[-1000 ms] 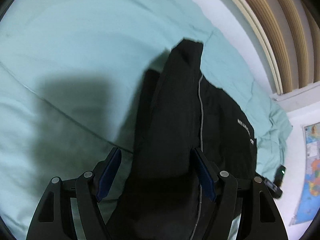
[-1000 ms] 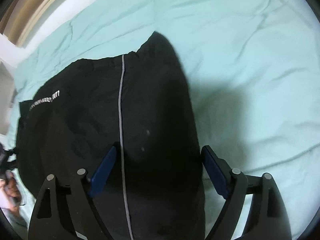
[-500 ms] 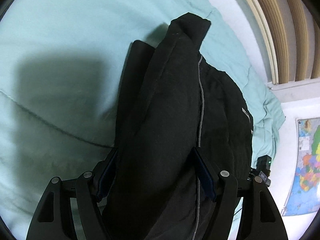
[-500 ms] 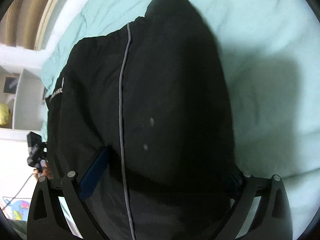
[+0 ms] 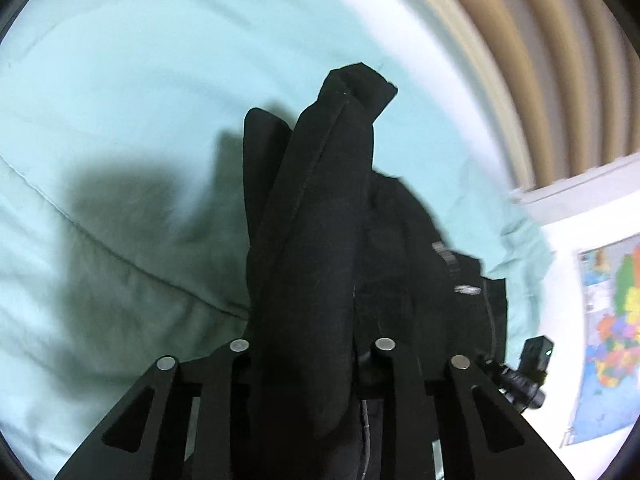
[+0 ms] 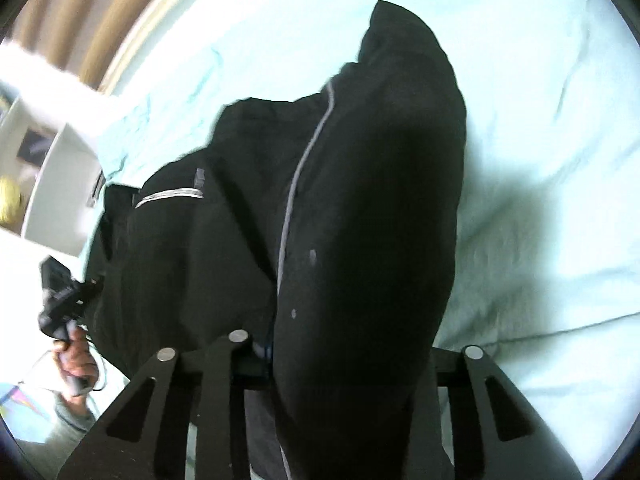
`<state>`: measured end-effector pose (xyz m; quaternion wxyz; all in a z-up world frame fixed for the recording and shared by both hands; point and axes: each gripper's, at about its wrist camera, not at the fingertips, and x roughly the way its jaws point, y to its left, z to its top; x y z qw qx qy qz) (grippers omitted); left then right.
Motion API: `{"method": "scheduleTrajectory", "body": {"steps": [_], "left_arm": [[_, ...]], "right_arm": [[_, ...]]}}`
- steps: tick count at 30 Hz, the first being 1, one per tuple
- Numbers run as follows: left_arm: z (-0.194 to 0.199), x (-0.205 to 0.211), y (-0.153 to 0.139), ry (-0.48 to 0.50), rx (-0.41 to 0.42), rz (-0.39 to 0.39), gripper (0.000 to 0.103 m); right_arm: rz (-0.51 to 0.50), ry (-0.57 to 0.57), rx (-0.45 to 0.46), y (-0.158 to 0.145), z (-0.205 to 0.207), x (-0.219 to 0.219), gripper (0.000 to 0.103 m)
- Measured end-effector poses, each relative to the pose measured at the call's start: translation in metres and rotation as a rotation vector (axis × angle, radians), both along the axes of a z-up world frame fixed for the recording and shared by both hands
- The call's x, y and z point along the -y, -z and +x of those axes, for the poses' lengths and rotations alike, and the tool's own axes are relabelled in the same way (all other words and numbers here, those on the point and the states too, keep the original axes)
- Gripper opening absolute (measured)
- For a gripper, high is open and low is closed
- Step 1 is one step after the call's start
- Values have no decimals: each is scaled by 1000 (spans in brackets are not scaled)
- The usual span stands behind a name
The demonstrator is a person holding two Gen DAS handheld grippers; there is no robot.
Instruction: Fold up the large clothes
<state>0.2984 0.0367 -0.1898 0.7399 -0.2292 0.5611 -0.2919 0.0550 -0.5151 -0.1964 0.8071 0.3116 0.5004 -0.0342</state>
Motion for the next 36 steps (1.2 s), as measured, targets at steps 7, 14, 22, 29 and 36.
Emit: {"method": "scheduleTrajectory", "body": {"steps": [7, 14, 22, 29, 36], "left_arm": [[-64, -4, -88, 66, 177, -70, 23], [-144, -32, -139, 143, 265, -67, 23], [-153, -67, -43, 43, 78, 129, 23], [-148, -90, 0, -32, 5, 102, 35], [-144, -73, 22, -31, 9, 152, 48]], "right_arm": [[-140, -46, 103, -97, -44, -50, 25], [-198, -89, 167, -174, -119, -97, 18], [-240, -124, -48, -99, -114, -101, 32], [-8, -26, -129, -7, -93, -3, 74], [251, -125, -101, 57, -65, 23, 99]]}}
